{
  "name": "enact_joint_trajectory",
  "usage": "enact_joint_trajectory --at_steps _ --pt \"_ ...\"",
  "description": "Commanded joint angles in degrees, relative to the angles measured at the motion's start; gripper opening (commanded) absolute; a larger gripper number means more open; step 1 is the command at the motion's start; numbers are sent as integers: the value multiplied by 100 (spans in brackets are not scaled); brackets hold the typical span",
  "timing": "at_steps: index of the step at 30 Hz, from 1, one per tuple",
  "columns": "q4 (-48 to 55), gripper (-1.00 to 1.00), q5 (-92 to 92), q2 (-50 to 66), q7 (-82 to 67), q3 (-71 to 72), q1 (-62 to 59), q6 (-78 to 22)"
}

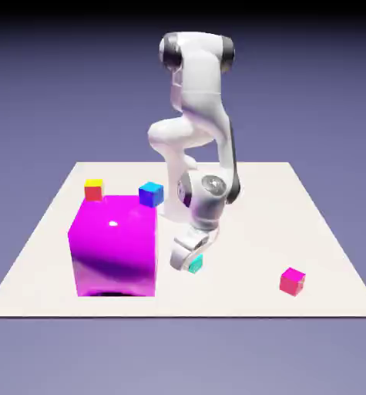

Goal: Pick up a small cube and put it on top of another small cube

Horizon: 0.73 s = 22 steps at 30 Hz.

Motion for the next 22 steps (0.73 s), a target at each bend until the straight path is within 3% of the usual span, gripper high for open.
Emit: enact_joint_trajectory --at_steps 1,12,18,19,22 --pt "207 -100 -56 73 -74 207 42 -116" --pt "2486 -100 -598 878 -935 2492 485 -1428" --pt "2455 -100 -936 1644 -705 2326 527 -637" --pt "2455 100 -936 1644 -705 2326 527 -637" --pt "2499 100 -755 1229 -842 2444 509 -1090"
